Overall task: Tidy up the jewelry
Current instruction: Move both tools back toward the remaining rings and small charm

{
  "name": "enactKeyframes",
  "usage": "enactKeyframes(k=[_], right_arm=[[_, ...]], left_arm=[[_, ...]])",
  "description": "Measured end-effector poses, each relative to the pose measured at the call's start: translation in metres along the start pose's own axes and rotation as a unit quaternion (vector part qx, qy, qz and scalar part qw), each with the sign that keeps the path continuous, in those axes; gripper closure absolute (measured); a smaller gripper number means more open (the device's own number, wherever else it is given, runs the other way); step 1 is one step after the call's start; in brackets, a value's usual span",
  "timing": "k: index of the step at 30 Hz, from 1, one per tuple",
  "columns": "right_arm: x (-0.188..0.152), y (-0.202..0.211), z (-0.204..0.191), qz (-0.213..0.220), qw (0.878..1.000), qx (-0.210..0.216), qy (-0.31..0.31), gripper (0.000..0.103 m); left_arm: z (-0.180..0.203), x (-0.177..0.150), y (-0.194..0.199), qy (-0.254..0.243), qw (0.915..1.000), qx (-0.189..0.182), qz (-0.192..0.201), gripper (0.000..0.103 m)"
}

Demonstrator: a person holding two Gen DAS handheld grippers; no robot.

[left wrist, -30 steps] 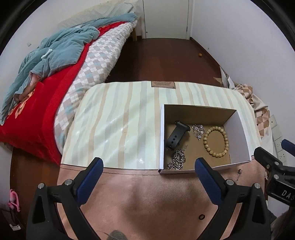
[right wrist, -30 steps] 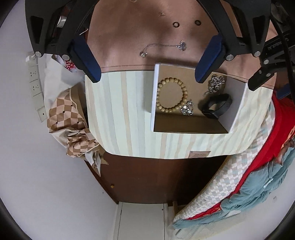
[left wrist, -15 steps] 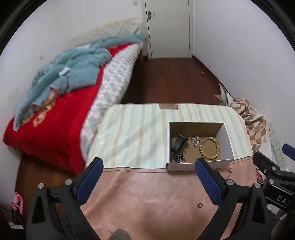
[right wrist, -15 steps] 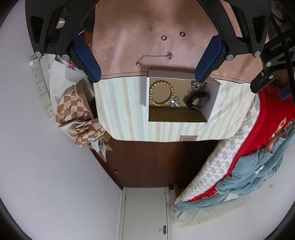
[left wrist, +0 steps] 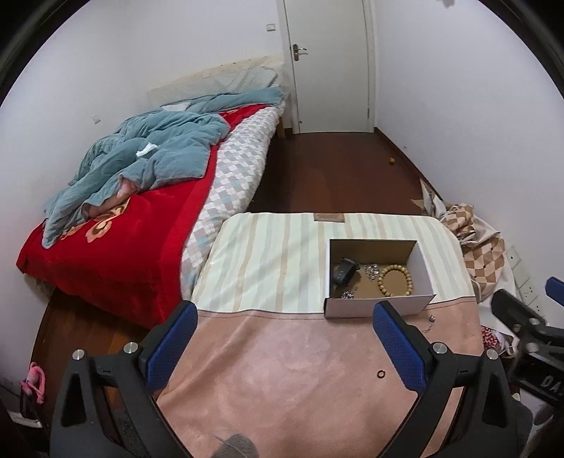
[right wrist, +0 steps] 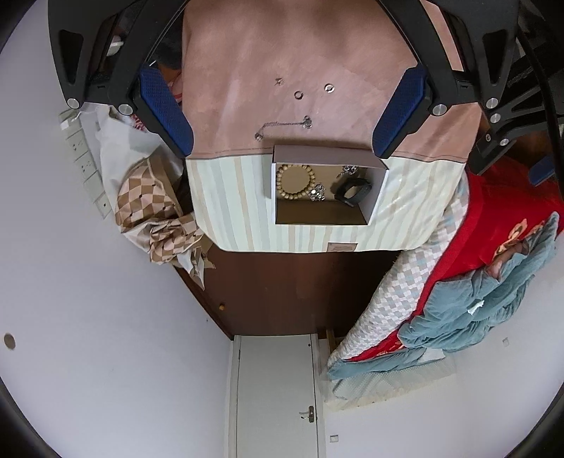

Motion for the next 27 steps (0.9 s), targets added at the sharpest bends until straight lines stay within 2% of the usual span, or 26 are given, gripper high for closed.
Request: enactKeyframes(k=[3, 8, 9, 11, 12, 13, 17, 20, 23, 24, 25, 26, 27], right_arm=[[-0.012, -0.005, 0.009, -0.005, 1.000, 0.008, -0.014, 0.000], [-0.060, -0.052, 0.028, -0.053, 0.998, 0.019, -0.042, 0.001], [-0.073, -0.066, 0.030, -0.065, 0.997, 0.022, -0.044, 0.004], [-0.095, -0.090, 0.031, -0.085, 0.995, 0.034, -0.044, 0.020], [-0.103, -0.100, 0.031, -0.095, 0.994, 0.037, -0.043, 0.031], [-0.115, -0.113, 0.029, -0.107, 0.992, 0.042, -0.043, 0.037], [-0.139, -0.146, 0.023, -0.115, 0.991, 0.051, -0.036, 0.042], [-0.147, -0.163, 0.020, -0.114, 0.992, 0.050, -0.032, 0.050], [-0.155, -0.177, 0.016, -0.127, 0.990, 0.056, -0.035, 0.065], [-0.156, -0.178, 0.015, -0.118, 0.991, 0.054, -0.034, 0.069], [-0.156, -0.179, 0.014, -0.114, 0.992, 0.053, -0.030, 0.081], [-0.157, -0.179, 0.014, -0.110, 0.993, 0.045, -0.025, 0.085], [-0.159, -0.180, 0.013, -0.110, 0.992, 0.049, -0.024, 0.095]], left_arm=[[-0.001, -0.013, -0.012, -0.001, 0.9999, 0.006, -0.010, 0.002], [-0.001, -0.052, -0.052, -0.014, 0.9981, 0.023, -0.055, 0.002], [-0.001, -0.059, -0.061, -0.017, 0.9973, 0.029, -0.064, 0.001], [0.002, -0.076, -0.082, -0.027, 0.9949, 0.041, -0.088, 0.001], [0.003, -0.084, -0.092, -0.031, 0.9937, 0.045, -0.098, 0.001], [0.004, -0.090, -0.101, -0.035, 0.9926, 0.048, -0.106, 0.001], [0.006, -0.108, -0.125, -0.040, 0.9889, 0.051, -0.133, 0.001], [0.008, -0.117, -0.139, -0.041, 0.9863, 0.048, -0.152, 0.002], [0.012, -0.122, -0.148, -0.044, 0.9849, 0.043, -0.162, 0.002], [0.014, -0.123, -0.149, -0.046, 0.9847, 0.041, -0.163, 0.002], [0.017, -0.123, -0.150, -0.049, 0.9845, 0.040, -0.164, 0.002], [0.020, -0.124, -0.151, -0.051, 0.9845, 0.037, -0.164, 0.002], [0.024, -0.125, -0.152, -0.053, 0.9844, 0.032, -0.164, 0.001]])
Point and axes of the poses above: each gripper's, at about its wrist camera, not at the fingertips, and y roughly against the way its jaws point, z to its right, x to its top, the point moved 7 cm from there along -y, roughly the way its jaws point, and after that the axes turned 1 degree about -z, right-handed, at the moved point
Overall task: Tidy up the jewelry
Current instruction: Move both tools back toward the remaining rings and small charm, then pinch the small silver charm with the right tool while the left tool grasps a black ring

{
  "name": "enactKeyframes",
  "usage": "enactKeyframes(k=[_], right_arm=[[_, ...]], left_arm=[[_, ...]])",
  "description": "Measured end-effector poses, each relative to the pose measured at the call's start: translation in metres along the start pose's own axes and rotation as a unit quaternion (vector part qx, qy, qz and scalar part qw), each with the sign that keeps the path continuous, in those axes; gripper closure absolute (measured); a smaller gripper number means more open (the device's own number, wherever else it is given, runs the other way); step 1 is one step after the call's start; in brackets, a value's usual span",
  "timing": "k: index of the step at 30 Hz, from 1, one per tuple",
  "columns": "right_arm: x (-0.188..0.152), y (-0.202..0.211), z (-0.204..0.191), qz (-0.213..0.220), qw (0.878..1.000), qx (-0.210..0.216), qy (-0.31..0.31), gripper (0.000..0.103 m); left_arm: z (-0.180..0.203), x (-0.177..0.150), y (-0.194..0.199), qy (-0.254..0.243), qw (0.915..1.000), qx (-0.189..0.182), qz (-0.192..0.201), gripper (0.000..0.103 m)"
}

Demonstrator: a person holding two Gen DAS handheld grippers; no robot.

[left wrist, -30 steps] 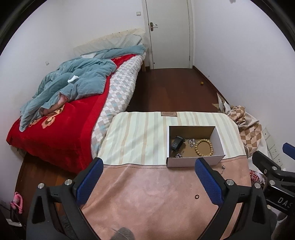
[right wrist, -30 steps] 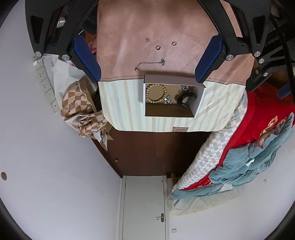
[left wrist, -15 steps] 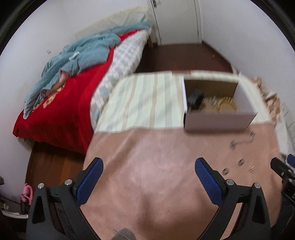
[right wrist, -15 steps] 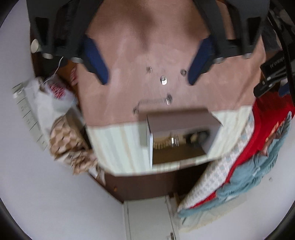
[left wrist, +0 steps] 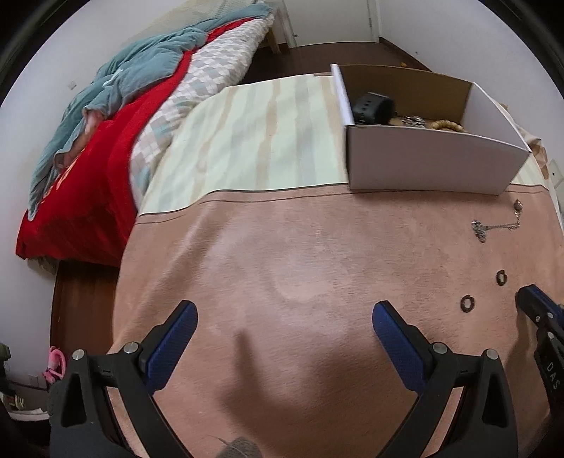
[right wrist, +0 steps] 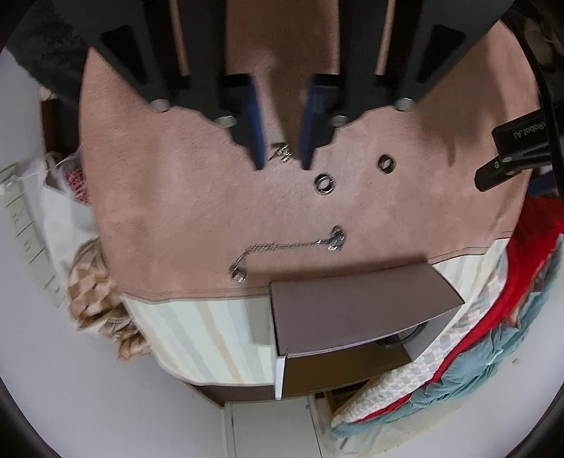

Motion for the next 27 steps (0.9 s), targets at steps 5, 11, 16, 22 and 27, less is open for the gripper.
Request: enactKeyframes(k=[5, 11, 16, 22, 27], right_arm=[[0.002, 0.006, 0.015, 0.008, 1.000, 0.010, -0.029, 0.095], [0.004, 0.022, 0.042, 0.018, 0.998, 0.007, -0.061, 0.095], [0.005, 0.025, 0.050, 0.021, 0.998, -0.001, -0.066, 0.095], [0.003, 0.026, 0.057, 0.020, 0.997, -0.004, -0.069, 0.095], [0.004, 0.027, 0.060, 0.023, 0.997, -0.006, -0.076, 0.096]], left_arm=[[0.025, 0.002, 0.002, -0.007, 0.9992, -0.039, -0.002, 0.002], [0.074, 0.002, 0.010, -0.032, 0.9932, -0.112, 0.004, 0.003], [0.102, -0.006, 0.007, -0.058, 0.9891, -0.135, -0.009, 0.040], [0.113, -0.008, 0.014, -0.068, 0.9880, -0.139, 0.002, 0.078], [0.112, -0.003, 0.011, -0.072, 0.9873, -0.142, 0.004, 0.098]])
Point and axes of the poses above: each gripper's, at about its wrist camera, not at the fingertips, and y roughly against the way its jaws point, z to its right, x to its top, the point moved 7 cm from there along -y, roughly the way its jaws point, and after that the axes turned 1 degree about -z, right-handed, at the moved point
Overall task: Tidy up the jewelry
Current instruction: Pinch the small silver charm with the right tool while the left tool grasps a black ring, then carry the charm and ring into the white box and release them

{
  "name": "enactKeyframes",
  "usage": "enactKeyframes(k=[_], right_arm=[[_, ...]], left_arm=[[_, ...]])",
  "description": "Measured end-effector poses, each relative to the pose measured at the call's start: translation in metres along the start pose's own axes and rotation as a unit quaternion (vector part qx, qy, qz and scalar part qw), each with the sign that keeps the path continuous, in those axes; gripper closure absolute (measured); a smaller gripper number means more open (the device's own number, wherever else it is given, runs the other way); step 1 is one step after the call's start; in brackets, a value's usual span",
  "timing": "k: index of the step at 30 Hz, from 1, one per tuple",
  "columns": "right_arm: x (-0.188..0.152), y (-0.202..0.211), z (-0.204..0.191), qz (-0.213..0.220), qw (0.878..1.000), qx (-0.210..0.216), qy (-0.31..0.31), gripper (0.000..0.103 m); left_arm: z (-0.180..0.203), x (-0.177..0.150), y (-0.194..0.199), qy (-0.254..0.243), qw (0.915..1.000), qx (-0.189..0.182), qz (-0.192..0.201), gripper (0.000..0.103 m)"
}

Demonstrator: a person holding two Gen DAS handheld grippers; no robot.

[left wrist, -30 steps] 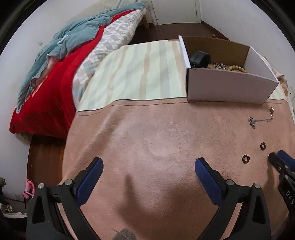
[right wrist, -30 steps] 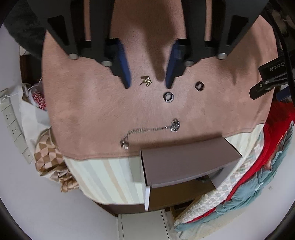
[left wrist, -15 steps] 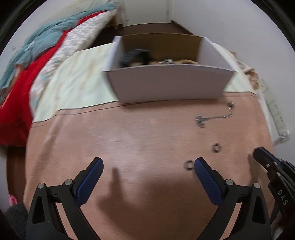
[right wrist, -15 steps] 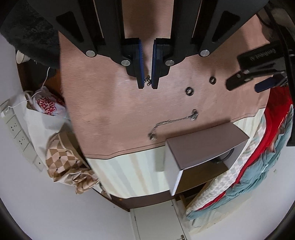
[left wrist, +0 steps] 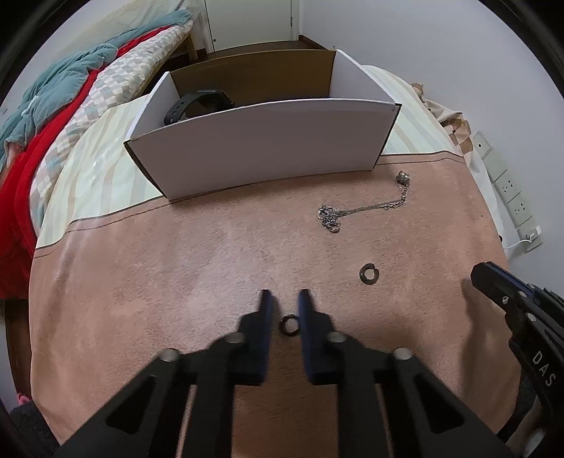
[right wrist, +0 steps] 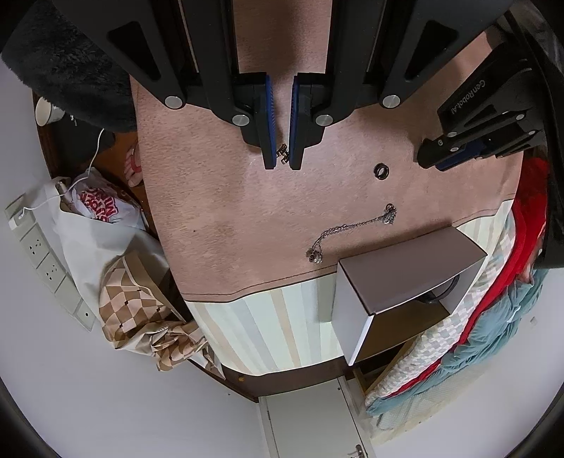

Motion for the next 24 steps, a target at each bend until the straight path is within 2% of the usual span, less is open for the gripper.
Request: enactKeyframes(k=[8, 11, 15, 17, 18, 19, 24], right_arm=[[0.007, 0.010, -0.002, 0.014, 1.000, 0.005, -0.004, 0.096], [0.010, 0.014, -0.003, 0.018, 1.000, 0.008, -0.005, 0.097], [0.011, 0.018, -0.005, 0.022, 1.000, 0.011, -0.005, 0.098], [0.012, 0.018, -0.005, 0.022, 1.000, 0.011, -0.007, 0.098], [0.011, 0.018, -0.005, 0.022, 1.000, 0.011, -0.008, 0.098], [0.011, 0.019, -0.004, 0.023, 1.000, 0.011, -0.009, 0.098], [0.011, 0.019, -0.003, 0.022, 1.000, 0.010, -0.011, 0.099]], left_arm=[[-0.003, 0.001, 0.011, 0.002, 0.9999, -0.013, 0.010, 0.100], [-0.007, 0.002, 0.020, 0.015, 0.9992, -0.034, 0.014, 0.100], [-0.022, -0.002, 0.029, 0.053, 0.9969, -0.059, 0.006, 0.092], [-0.029, -0.006, 0.029, 0.056, 0.9972, -0.050, 0.007, 0.075], [-0.031, -0.008, 0.028, 0.056, 0.9973, -0.046, 0.008, 0.051], [-0.035, -0.010, 0.026, 0.059, 0.9974, -0.041, 0.008, 0.032], [-0.034, -0.018, 0.014, 0.059, 0.9978, -0.030, -0.005, 0.032]])
Point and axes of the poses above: each gripper's, at about its wrist camera, not at the fingertips, and y roughly against the way its jaws point, z to its right, x to its top, the point moved 7 cm from there along -y, roughly the way its jaws point, and after that the axes turned 1 degree about -z, right-handed, at the moved point
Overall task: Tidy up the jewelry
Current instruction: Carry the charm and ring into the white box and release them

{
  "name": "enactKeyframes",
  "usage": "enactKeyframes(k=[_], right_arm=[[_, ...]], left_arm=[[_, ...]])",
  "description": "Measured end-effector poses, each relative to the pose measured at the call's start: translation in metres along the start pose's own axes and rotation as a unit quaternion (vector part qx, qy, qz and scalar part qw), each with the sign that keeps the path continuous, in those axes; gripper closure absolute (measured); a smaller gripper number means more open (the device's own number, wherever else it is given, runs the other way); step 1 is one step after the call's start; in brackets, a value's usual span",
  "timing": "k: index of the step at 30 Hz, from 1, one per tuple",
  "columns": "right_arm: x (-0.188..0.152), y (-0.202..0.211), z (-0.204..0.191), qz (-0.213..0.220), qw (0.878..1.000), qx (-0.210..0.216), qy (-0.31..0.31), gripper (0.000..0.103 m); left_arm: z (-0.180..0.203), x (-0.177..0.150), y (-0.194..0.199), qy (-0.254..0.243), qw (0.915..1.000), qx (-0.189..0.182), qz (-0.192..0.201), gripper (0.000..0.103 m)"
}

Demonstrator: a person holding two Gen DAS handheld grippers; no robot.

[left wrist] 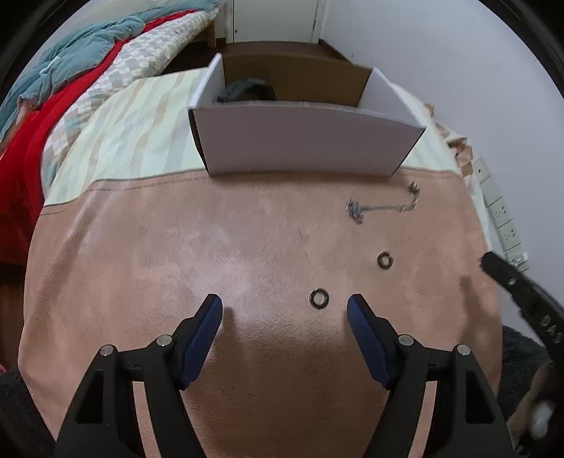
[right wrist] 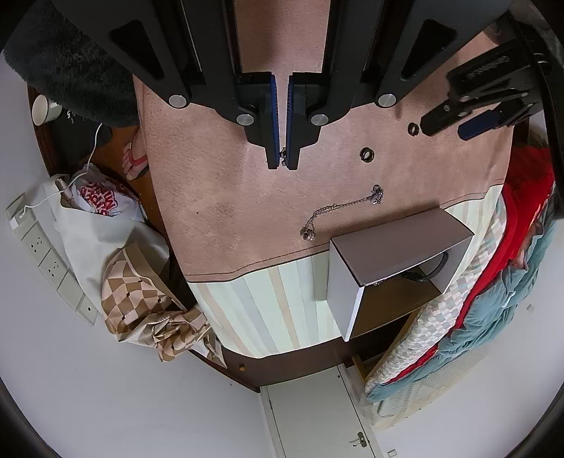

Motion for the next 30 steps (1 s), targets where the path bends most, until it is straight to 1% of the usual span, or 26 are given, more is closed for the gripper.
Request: enactKeyframes(k=[3, 5, 6, 7, 8, 9, 14, 19, 23, 26, 29, 30], right_arm=[[-0.001, -0.001, 0.002, -0.001, 1.000, -0.001, -0.001, 0.099], [-0.002, -0.002, 0.004, -0.002, 1.000, -0.001, -0.003, 0.099], [-0.002, -0.002, 0.005, -0.002, 1.000, -0.001, -0.004, 0.099], [-0.003, -0.002, 0.006, -0.003, 1.000, -0.001, -0.005, 0.099], [-0.003, -0.003, 0.007, -0.004, 1.000, -0.002, -0.006, 0.099], [-0.003, -0.003, 0.007, -0.004, 1.000, -0.002, -0.007, 0.099], [0.000, 0.002, 0.006, 0.002, 1.000, 0.001, -0.007, 0.099], [0.007, 0.010, -0.002, 0.012, 1.000, 0.011, -0.005, 0.099], [0.016, 0.021, -0.011, 0.022, 0.999, 0.026, -0.005, 0.100], [0.029, 0.028, -0.020, 0.031, 0.999, 0.043, -0.006, 0.100], [0.051, 0.029, -0.035, 0.037, 0.997, 0.066, -0.001, 0.100], [0.063, 0.027, -0.044, 0.038, 0.996, 0.079, 0.004, 0.100]], left_arm=[[0.003, -0.004, -0.008, -0.012, 0.9998, 0.012, -0.006, 0.032], [0.008, -0.005, -0.011, -0.022, 0.9997, 0.013, -0.004, 0.033], [0.011, -0.005, -0.011, -0.030, 0.9994, 0.015, 0.001, 0.041], [0.014, -0.004, -0.010, -0.041, 0.9989, 0.021, 0.009, 0.061], [0.016, -0.003, -0.009, -0.049, 0.9984, 0.026, 0.014, 0.072], [0.019, -0.003, -0.009, -0.055, 0.9980, 0.024, 0.016, 0.093], [0.019, 0.001, -0.004, -0.053, 0.9983, 0.012, 0.023, 0.094], [0.008, 0.018, 0.023, -0.028, 0.9986, -0.017, 0.042, 0.094], [-0.003, 0.044, 0.055, -0.004, 0.9968, -0.038, 0.070, 0.094], [-0.007, 0.064, 0.073, 0.007, 0.9952, -0.049, 0.085, 0.094], [-0.007, 0.093, 0.080, 0.008, 0.9942, -0.058, 0.090, 0.094], [-0.006, 0.104, 0.080, 0.008, 0.9939, -0.062, 0.091, 0.094]])
Point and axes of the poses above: each gripper's, at about its wrist camera, not at the fingertips, and y roughly against the way its jaws point, z to its right, x to its top, the point moved 7 cm from there along -y, roughly the way its jaws point, and after that the axes turned 1 degree about -z, right-handed, at the moved point
